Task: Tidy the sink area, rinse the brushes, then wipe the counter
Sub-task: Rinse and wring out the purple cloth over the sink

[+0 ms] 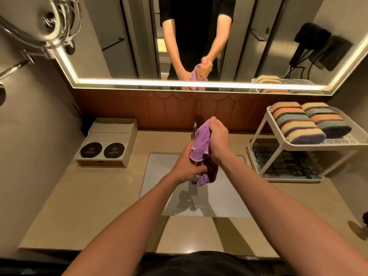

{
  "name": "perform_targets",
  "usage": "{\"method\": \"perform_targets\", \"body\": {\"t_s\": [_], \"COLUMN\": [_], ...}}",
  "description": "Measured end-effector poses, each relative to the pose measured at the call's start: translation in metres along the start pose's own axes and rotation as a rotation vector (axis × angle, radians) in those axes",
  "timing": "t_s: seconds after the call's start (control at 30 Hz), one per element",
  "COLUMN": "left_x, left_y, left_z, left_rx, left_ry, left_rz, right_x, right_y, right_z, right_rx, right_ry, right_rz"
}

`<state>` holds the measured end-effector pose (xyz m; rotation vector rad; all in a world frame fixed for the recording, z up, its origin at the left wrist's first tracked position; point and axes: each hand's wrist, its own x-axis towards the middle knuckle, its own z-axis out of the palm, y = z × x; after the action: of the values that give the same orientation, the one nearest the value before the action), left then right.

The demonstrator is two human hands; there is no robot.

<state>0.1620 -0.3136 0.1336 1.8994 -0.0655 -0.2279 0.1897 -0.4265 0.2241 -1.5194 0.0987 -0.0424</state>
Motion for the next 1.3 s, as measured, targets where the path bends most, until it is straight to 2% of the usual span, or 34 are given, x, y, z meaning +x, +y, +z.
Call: {"method": "perform_targets", "body": {"t_s": [0.1, 0.2, 0.23, 0.33, 0.43, 0.5, 0.67, 0.77, 1.0, 1.13, 1.23, 1.3], "left_x": [0.01, 0.014, 0.012, 0.008, 0.004, 0.005, 0.011, 0.013, 0.016, 0.014, 0.014, 0.015], "left_y": [-0.017, -0.016, -0.012, -0.004, 0.002, 0.005, 0.005, 0.0, -0.011, -0.02, -0.02, -0.016], "left_z": [-0.004, -0.007, -0.008, -0.018, -0.027, -0.028, -0.024, -0.017, -0.001, -0.008, -0.023, -0.035], "left_rx": [0.13, 0.017, -0.021, -0.074, -0.096, -0.11, -0.098, -0.098, -0.181, -0.106, -0.073, 0.004], "left_ry": [0.089, 0.062, 0.042, -0.065, -0.028, -0.008, -0.078, -0.07, 0.092, 0.101, 0.147, 0.167], "left_rz": [0.056, 0.066, 0.071, 0.052, 0.036, 0.025, 0.047, 0.046, -0.158, -0.246, -0.229, -0.194], "right_x": [0.003, 0.003, 0.004, 0.005, 0.01, 0.013, 0.016, 0.015, 0.026, 0.033, 0.04, 0.043], "right_y": [-0.013, -0.022, -0.023, -0.018, -0.008, 0.0, 0.0, -0.013, -0.042, -0.036, -0.011, 0.014], "right_z": [0.006, 0.008, 0.006, -0.002, -0.008, -0.01, -0.001, 0.009, 0.02, -0.002, -0.038, -0.062], "right_rx": [0.184, 0.407, 0.339, -0.079, -0.308, -0.479, -0.489, -0.337, -0.098, -0.178, -0.313, -0.469], "right_ry": [-0.014, -0.039, -0.061, -0.04, -0.034, -0.053, -0.026, 0.015, 0.051, 0.129, 0.219, 0.188], "right_rz": [0.135, 0.235, 0.186, -0.046, -0.275, -0.343, -0.31, -0.258, -0.203, -0.246, -0.229, -0.194]}}
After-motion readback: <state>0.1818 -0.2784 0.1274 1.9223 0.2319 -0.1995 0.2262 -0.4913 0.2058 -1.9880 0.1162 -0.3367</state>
